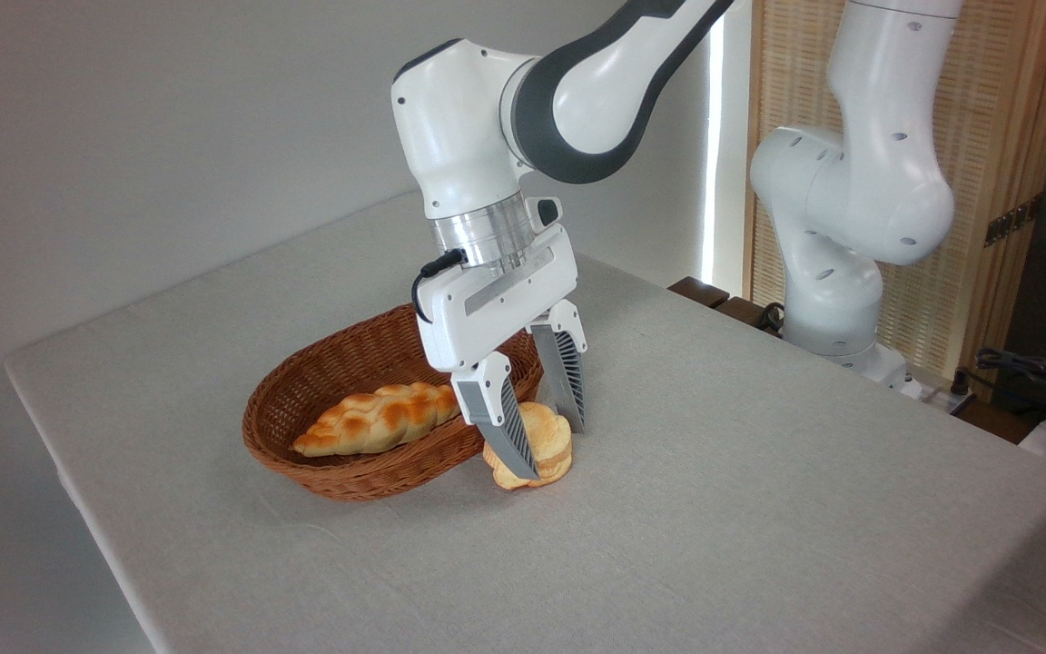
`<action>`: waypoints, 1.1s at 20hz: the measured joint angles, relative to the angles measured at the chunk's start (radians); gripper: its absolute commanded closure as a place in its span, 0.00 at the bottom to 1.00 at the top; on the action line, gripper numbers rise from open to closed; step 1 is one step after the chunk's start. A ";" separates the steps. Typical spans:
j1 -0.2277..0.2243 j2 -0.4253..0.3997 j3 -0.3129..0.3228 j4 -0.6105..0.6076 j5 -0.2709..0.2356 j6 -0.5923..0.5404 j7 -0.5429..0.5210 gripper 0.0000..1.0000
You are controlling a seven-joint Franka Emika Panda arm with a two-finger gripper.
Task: Put bread into the basket
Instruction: 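Close the gripper on the round bun, then lift the bun and carry it over the basket, lowering it inside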
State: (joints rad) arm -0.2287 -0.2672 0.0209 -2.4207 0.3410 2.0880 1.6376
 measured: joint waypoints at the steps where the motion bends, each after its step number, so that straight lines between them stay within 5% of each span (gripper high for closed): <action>1: 0.000 0.000 0.000 0.000 0.000 0.001 0.000 0.70; 9: 0.000 -0.001 0.005 0.000 0.001 0.004 0.029 0.69; 17: 0.005 -0.070 0.169 0.100 0.003 -0.175 0.402 0.69; 20: 0.005 -0.083 0.189 0.143 -0.008 -0.191 0.387 0.69; 22: 0.000 -0.084 0.181 0.164 -0.066 -0.192 0.277 0.69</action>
State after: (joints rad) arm -0.2291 -0.3513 0.2019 -2.2562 0.2746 1.8961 1.9149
